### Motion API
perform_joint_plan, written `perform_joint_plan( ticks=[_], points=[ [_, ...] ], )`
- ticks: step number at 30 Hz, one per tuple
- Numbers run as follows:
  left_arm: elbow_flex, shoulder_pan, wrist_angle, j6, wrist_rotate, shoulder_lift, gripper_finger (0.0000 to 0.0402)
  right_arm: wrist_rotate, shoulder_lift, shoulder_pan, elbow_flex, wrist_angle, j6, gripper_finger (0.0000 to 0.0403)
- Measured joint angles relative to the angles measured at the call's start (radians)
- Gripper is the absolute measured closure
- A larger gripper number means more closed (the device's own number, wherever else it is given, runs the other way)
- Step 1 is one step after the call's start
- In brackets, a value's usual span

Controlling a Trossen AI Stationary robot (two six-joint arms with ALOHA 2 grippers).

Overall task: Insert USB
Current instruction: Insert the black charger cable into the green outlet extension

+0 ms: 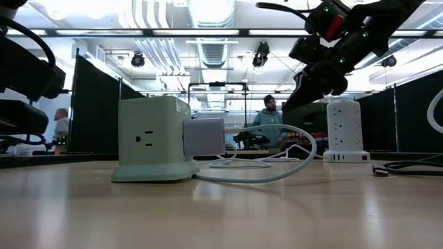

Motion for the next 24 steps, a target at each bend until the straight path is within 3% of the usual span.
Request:
perform_joint_plan(
  ticks=[5, 9, 11, 17, 24],
  points=[
    [0.033, 0.013, -0.138, 0.052, -0.019, -0.019, 0.0382, 0.000, 0.000, 0.000, 0.000, 0.021, -0.015, 0.0403],
    [0.107, 0.019, -0.320, 0.062, -0.137, -0.061, 0.0382, 0.000, 0.000, 0.000, 0.022, 0.029, -0.033, 0.0403],
    [0.129, 0.018, -0.371, 0.061, -0.273, -0.092, 0.0382, -0.001, -0.001, 0.000, 0.033, 0.050, -0.043, 0.0403],
    [0.146, 0.005, -0.279, 0.035, -0.829, -0.235, 0.0382, -0.059, -0.001, 0.001, 0.045, 0.153, -0.046, 0.0403],
    [0.145, 0.005, -0.257, 0.108, -1.218, -0.315, 0.0382, -0.199, -0.001, 0.003, 0.045, 0.260, -0.031, 0.0403]
  ],
)
